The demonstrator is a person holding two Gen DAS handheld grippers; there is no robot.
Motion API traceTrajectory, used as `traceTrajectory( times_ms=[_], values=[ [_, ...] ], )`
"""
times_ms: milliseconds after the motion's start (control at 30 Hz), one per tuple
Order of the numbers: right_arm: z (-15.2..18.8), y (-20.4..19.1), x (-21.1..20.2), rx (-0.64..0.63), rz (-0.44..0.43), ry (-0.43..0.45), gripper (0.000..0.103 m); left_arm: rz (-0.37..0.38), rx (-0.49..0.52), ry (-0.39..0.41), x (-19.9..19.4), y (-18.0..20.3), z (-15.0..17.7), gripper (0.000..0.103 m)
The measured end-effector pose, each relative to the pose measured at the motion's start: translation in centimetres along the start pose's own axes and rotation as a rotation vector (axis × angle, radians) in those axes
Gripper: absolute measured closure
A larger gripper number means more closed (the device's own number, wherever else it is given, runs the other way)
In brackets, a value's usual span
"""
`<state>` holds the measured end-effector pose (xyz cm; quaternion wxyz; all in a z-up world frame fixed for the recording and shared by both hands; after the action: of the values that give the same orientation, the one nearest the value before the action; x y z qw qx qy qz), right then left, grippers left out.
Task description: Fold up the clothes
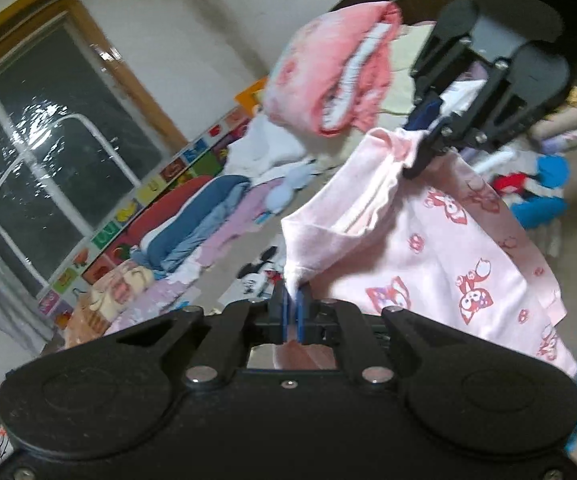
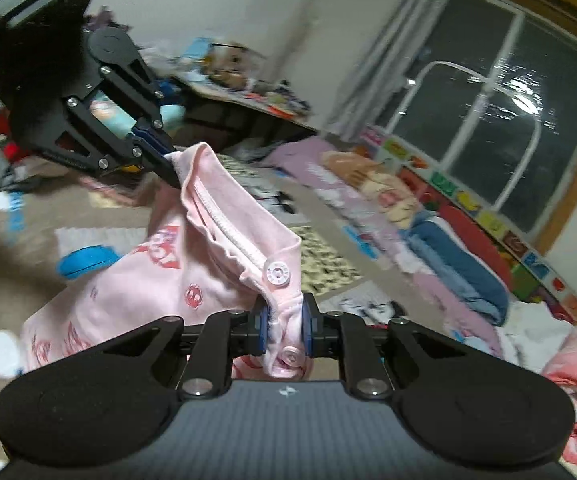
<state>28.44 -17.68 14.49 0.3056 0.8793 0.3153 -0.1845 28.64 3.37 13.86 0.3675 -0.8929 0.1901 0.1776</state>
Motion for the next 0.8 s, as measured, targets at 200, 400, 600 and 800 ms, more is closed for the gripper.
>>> traceTrajectory(
  times_ms=[200, 400, 600, 800],
  values=[
    [-2.8, 4.8, 4.1, 0.033, 0.104, -0.010, 0.086, -0.147, -0.007, 0.005, 3.9, -3.1, -3.0, 0.100],
    [-4.3, 6.8, 7.2, 0.047, 0.215, 0.038, 0.086, -0.173, -0.017, 0.008, 5.4, -3.0, -1.8, 0.100],
    [-0.1, 2.3, 9.2, -0.057, 0.148, 0.018, 0.086, -0.067, 0.081, -0.032, 3.9, 4.2, 4.8, 0.101],
    [8.2, -9.7, 9.5, -0.346, -0.053, -0.129, 0.086, 0.079, 0.202, -0.062, -0.5, 14.3, 11.2, 0.102]
  ],
)
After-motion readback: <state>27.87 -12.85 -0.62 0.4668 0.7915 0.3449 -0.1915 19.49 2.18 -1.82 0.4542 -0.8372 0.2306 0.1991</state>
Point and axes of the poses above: each gripper's, at about its wrist camera, not at the fingertips, and x roughly the way its jaws point, y to its right, z to its underside, the point moved 1 cm from there along x, roughly the way its jaws point, and after that the axes turned 7 degrees about -y, right-handed, at the moved point
